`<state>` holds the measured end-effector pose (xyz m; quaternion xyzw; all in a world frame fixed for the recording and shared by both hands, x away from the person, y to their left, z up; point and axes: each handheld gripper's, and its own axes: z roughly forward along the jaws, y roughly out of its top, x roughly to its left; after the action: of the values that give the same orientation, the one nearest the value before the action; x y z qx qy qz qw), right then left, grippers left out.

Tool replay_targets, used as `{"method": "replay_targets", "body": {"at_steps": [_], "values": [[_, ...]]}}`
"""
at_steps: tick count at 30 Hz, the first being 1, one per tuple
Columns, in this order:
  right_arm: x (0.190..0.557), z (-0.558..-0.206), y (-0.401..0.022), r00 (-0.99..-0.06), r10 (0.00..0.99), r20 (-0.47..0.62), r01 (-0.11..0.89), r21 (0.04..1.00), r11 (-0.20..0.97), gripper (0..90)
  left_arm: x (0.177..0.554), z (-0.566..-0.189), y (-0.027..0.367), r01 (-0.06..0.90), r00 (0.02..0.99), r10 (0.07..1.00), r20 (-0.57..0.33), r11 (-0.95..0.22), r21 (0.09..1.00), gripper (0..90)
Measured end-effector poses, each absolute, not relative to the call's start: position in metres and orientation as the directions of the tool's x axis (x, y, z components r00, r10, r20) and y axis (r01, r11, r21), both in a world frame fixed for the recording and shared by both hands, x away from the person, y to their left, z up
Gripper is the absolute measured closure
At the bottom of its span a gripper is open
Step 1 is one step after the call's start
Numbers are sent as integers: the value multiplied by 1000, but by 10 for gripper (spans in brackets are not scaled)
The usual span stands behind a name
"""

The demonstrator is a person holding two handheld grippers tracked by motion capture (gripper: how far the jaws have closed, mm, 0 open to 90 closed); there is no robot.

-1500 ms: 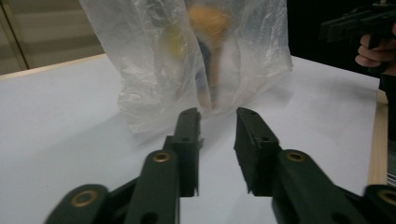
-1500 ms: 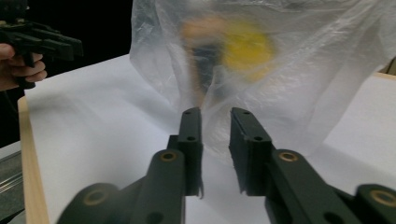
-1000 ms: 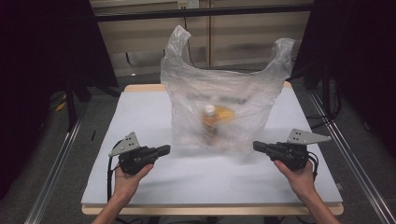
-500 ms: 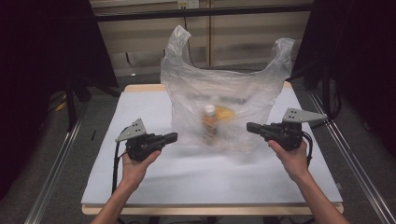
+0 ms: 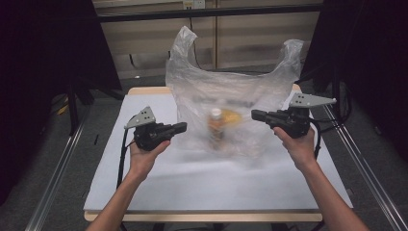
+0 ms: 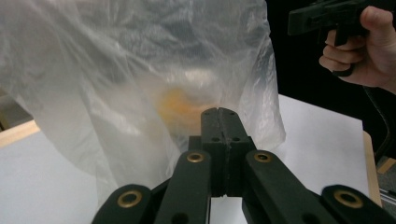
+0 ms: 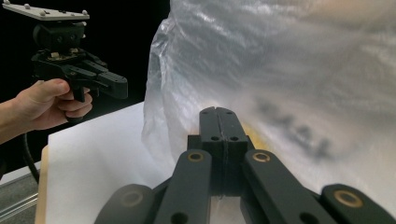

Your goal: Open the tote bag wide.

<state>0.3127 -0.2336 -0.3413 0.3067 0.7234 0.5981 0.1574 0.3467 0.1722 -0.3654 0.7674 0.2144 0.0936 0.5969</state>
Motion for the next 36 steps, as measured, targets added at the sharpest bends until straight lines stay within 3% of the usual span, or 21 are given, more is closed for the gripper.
{"method": "replay_targets", "body": {"at_steps": [21,36], "values": [[355,-281,-210,-762,639,108,211,974,88,900,385,-305,139,161,900,428,-78,-162,973,900],[390,-246,-201,-706,702,93,249,961,123,900,421,-247,102,122,911,408,-58,-132,984,900]]}}
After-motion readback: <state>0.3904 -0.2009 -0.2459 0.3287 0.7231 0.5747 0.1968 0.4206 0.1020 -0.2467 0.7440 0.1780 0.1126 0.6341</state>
